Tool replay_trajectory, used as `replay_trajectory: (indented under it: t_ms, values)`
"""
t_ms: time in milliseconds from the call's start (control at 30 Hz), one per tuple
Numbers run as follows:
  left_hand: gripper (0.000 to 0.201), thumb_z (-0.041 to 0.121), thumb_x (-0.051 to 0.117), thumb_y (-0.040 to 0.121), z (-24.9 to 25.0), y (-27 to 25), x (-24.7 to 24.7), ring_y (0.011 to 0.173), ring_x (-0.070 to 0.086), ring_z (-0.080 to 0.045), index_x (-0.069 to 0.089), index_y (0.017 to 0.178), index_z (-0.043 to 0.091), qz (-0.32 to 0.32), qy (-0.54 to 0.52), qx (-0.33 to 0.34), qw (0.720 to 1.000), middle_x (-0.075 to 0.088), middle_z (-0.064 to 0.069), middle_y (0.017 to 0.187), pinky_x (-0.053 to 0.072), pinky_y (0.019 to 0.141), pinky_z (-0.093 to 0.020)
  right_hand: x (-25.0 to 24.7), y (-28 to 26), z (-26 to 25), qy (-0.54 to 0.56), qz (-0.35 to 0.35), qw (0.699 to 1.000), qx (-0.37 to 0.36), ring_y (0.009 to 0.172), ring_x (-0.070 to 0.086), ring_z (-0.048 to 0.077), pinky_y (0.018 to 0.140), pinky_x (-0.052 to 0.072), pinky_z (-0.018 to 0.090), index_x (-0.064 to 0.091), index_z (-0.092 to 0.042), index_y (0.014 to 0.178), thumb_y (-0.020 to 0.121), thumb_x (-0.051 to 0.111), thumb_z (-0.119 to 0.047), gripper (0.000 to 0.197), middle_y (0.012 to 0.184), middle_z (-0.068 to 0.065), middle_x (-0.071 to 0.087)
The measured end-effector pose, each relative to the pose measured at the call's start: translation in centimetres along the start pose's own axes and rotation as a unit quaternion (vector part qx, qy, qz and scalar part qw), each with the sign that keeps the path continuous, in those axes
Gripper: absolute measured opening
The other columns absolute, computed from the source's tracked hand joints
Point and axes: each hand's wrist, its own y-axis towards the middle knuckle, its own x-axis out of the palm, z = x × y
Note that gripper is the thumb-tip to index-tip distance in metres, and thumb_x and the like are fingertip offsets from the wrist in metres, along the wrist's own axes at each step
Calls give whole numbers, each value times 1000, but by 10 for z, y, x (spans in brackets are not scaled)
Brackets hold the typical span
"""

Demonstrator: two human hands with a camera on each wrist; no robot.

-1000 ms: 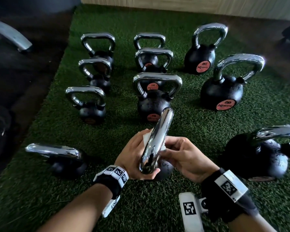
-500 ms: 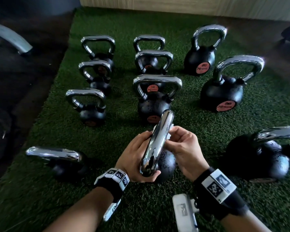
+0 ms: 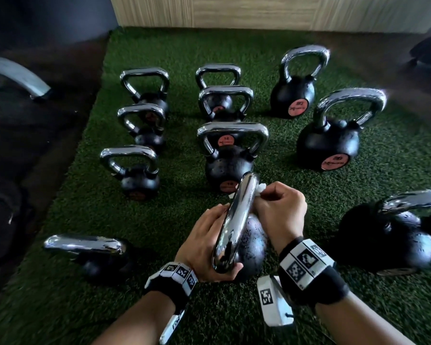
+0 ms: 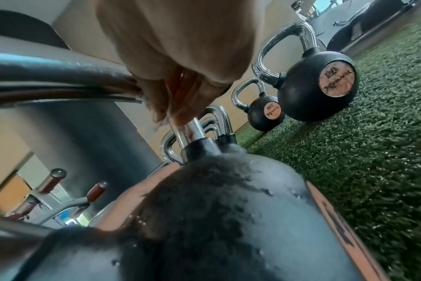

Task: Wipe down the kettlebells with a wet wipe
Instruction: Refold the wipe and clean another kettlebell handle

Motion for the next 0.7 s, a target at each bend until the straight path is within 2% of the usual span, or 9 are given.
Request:
replay_trajectory:
  t_ms: [133,200,300,400,500,567,600,667,700]
  values:
    - [120,57,77,66,-2,-2,3,146,36,-21,2,158,39,-2,-1,-24,1000,20,21,160,40,114,-53,7,4,-2,1,-5,999,48,36,51,-7,35,37,9,67,-18,53,59,74,6,25,45,-17,62]
    - [122,55,80,66,-3,-3,4,146,37,-24,2,159,38,-8,-5,-37,999,27,8,159,40,114,-53,12,6,-1,-21,-7,998,66,33,49,-5,34,36,9,66,-14,52,60,72,2,19,41,-14,60]
    - [121,53,82,66,-2,-1,2,147,37,-25,5,158,38,-8,-27,-48,998,31,0,158,40,114,-53,17,3,2,-30,-20,995,90,32,52,-1,35,38,12,64,-13,50,62,75,-12,16,38,-8,59]
    - [121,51,83,67,4,0,-3,146,38,-26,3,157,43,-22,-48,-66,996,34,-4,157,40,115,-52,18,1,3,-45,-43,992,109,36,59,7,37,43,17,64,-13,52,60,75,-20,15,40,-3,62]
    - [129,50,86,66,14,1,-12,151,31,-22,-10,151,55,-84,-59,-100,990,31,-3,161,33,120,-48,6,5,2,-44,-113,984,131,42,63,16,43,54,27,65,-10,65,63,79,-10,15,49,4,67]
    - [136,58,86,64,17,5,-25,155,18,-17,-13,155,47,-161,-23,-93,982,18,4,167,27,124,-45,-10,11,0,-81,-147,982,84,51,67,15,47,55,26,65,-12,79,72,84,-16,20,64,4,73]
    - [139,64,86,62,18,7,-34,156,14,-15,-12,158,41,-200,-15,-99,975,12,8,168,25,125,-44,-19,15,-2,-116,-150,981,35,55,67,11,50,55,25,65,-17,87,77,83,-23,21,71,1,73]
    - [146,70,88,57,24,14,-57,154,18,-7,-13,159,40,-243,-55,-131,960,15,12,168,28,124,-43,-34,23,-13,-179,-152,967,-98,55,60,0,52,47,15,62,-28,107,79,81,-29,34,70,-5,68]
    - [147,71,88,56,30,18,-67,152,23,-3,-14,158,42,-238,-79,-133,959,20,14,167,28,124,-42,-38,28,-19,-194,-165,953,-164,55,58,-1,53,42,8,60,-32,119,77,80,-24,47,67,-7,65]
